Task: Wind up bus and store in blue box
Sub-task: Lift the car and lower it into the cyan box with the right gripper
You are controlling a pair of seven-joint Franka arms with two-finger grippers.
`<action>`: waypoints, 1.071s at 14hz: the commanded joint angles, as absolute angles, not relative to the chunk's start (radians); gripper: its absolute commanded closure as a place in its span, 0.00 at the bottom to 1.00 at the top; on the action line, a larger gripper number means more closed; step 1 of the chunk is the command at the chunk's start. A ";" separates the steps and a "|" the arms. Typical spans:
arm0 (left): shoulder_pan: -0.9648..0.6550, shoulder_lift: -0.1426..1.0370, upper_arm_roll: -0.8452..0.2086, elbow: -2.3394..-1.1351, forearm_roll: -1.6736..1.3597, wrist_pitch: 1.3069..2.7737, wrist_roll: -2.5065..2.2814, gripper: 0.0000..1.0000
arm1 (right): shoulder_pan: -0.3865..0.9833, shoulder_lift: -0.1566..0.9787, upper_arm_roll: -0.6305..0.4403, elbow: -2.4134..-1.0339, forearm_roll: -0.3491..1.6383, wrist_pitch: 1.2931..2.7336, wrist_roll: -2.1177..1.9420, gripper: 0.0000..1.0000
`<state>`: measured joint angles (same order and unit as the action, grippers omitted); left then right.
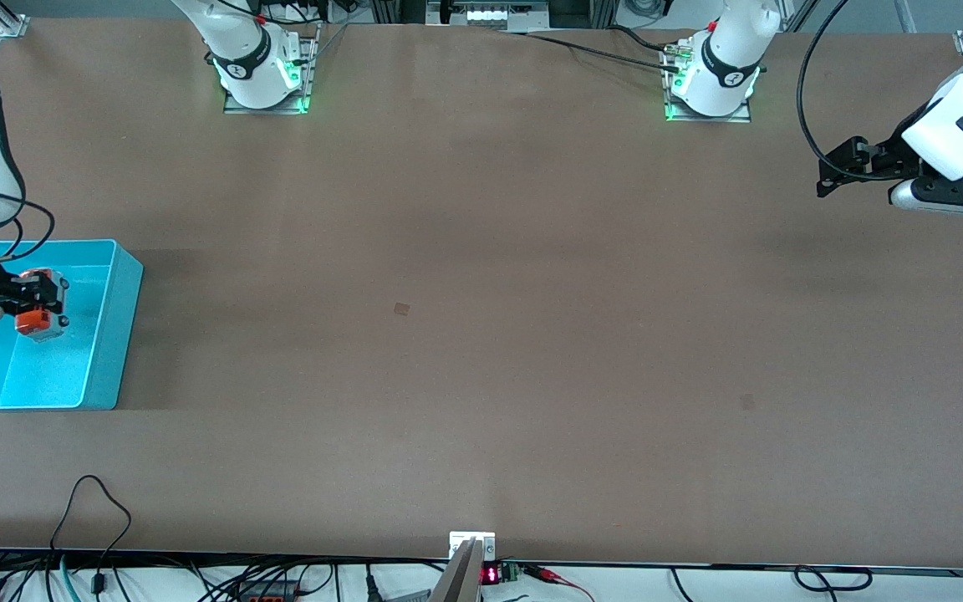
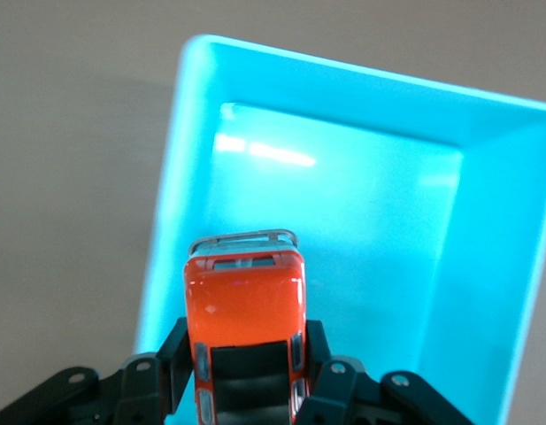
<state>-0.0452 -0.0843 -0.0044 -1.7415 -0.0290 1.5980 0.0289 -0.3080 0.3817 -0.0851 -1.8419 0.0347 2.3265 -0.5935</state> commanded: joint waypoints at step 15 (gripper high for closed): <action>-0.041 -0.071 -0.012 -1.709 -0.009 1.574 0.021 0.00 | -0.325 0.667 -0.123 -1.703 0.029 2.434 -0.525 0.39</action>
